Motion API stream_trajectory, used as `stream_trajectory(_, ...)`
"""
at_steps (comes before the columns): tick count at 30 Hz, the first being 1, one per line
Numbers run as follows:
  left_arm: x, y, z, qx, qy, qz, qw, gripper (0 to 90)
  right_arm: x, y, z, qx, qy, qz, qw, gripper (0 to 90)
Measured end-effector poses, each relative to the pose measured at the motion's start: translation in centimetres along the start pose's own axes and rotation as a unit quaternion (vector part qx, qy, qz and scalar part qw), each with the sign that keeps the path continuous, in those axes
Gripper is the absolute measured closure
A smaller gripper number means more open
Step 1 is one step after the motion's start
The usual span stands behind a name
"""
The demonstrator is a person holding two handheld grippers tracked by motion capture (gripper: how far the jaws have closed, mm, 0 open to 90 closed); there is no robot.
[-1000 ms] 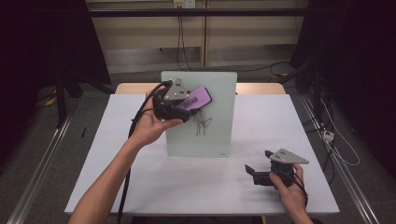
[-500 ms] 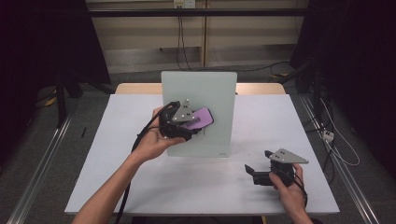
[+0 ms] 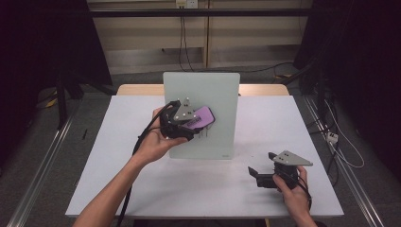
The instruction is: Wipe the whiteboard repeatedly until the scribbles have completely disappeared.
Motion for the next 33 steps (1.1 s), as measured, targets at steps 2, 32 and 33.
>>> stream_trajectory(2, 0.6, -0.9, 0.6, 0.007, 0.007, 0.006, 0.9999, 40.9, 0.0, 0.0, 0.0, 0.0, 0.0, 0.001, 1.0, 5.6)
stream_trajectory(32, -0.9, 1.9, -2.5, -0.004, -0.03, -0.025, 0.9992, 40.8, -0.1, -0.1, 0.0, 0.0, -0.001, 0.0, 1.0, 5.6)
stream_trajectory(33, -0.8, 1.8, -2.4, -0.004, -0.033, -0.022, 0.9992, 40.8, -0.1, -0.1, 0.0, 0.0, -0.001, 0.001, 1.0, 5.7)
Point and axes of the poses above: each handheld gripper's, and its own axes: x roughly backward along the jaws, z roughly out of its top, y roughly to its right, the point moved 7 cm from there along -x, roughly forward along the jaws, and after that the axes turned 8 degrees about y, right-handed, at the moved point
